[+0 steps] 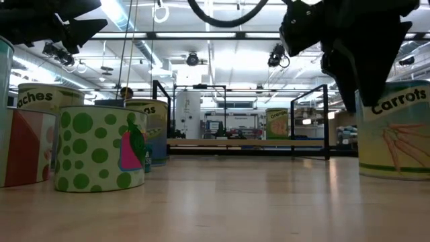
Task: Pick and place cans onto a shelf
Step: Put the canned carrots on the shelf
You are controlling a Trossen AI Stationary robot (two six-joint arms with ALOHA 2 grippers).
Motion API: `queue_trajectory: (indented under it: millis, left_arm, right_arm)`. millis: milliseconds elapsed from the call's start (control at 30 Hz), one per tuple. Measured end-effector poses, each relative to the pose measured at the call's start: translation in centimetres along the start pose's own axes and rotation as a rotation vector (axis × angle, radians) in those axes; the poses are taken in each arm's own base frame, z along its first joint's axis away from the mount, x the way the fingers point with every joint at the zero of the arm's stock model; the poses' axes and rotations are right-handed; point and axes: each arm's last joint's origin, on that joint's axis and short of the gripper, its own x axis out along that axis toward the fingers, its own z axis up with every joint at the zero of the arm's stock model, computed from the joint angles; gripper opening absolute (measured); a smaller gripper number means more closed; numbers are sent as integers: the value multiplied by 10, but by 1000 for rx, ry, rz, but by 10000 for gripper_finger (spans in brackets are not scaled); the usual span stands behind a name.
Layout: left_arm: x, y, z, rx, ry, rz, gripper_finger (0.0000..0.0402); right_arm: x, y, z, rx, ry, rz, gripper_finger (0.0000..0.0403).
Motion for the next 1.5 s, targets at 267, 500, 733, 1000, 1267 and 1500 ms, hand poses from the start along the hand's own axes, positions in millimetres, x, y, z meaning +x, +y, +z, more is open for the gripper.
queue_trajectory:
  millis: [267, 500, 733, 1000, 1267, 1500]
  left_arm:
    - [0, 0, -1, 3, 6, -1, 316]
    - [0, 0, -1, 4, 6, -2, 316]
    - [0, 0, -1, 3, 6, -1, 316]
    - [0, 0, -1, 3, 6, -1, 316]
    - [0, 0, 0, 6, 4, -1, 316]
    - [0, 0, -1, 28, 5, -1, 316]
  right_arm:
    - [18, -4, -17, 23, 41, 43, 380]
    - [29, -9, -18, -4, 52, 41, 372]
    - [36, -21, -13, -30, 74, 35, 334]
    - [36, -36, -1, -106, 62, 35, 324]
    - [12, -82, 44, -198, -30, 43, 325]
    - [-24, -132, 71, -189, -70, 11, 325]
